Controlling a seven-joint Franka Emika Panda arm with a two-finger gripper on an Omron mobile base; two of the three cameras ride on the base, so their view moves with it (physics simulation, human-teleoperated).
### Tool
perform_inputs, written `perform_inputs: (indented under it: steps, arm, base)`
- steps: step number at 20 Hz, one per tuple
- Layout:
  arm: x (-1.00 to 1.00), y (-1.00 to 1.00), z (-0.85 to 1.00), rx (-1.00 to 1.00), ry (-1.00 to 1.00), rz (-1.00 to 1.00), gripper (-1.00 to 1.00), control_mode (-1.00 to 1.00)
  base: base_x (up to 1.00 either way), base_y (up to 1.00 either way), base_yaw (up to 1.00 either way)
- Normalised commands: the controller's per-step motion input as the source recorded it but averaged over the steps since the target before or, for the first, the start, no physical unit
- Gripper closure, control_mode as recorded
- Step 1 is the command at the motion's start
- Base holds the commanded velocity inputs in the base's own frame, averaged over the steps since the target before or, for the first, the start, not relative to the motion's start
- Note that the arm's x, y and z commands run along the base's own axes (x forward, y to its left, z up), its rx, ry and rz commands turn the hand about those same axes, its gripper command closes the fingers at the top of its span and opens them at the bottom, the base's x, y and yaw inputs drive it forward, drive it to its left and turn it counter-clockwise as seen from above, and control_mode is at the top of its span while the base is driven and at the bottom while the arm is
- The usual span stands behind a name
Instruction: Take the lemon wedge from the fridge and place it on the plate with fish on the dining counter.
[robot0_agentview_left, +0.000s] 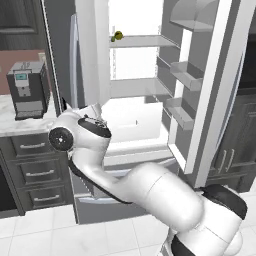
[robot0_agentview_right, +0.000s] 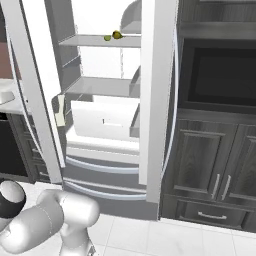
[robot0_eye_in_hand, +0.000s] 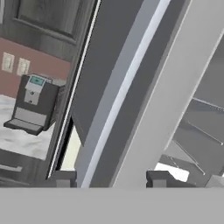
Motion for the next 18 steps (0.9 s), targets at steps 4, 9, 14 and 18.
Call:
perform_inputs:
  steps: [4, 9, 14, 18]
  arm:
    - [-1.0, -0.03, 0.0, -0.03, -0.06, -0.15, -1.0, -1.0]
    - [-1.0, -0.46, 0.15, 0.02, 0.01, -0.23, -1.0, -1.0]
    - [-0.56, -1.0, 0.41, 0.19, 0.18, -0.2, -1.0, -1.0]
    - [0.05, -1.0, 0.35, 0.24, 0.3, -0.12, -1.0, -1.0]
  base:
    - [0.0, 0.0, 0.0]
    - [0.0, 0.0, 0.0]
    - [0.0, 0.0, 0.0]
    - [0.0, 0.0, 0.0]
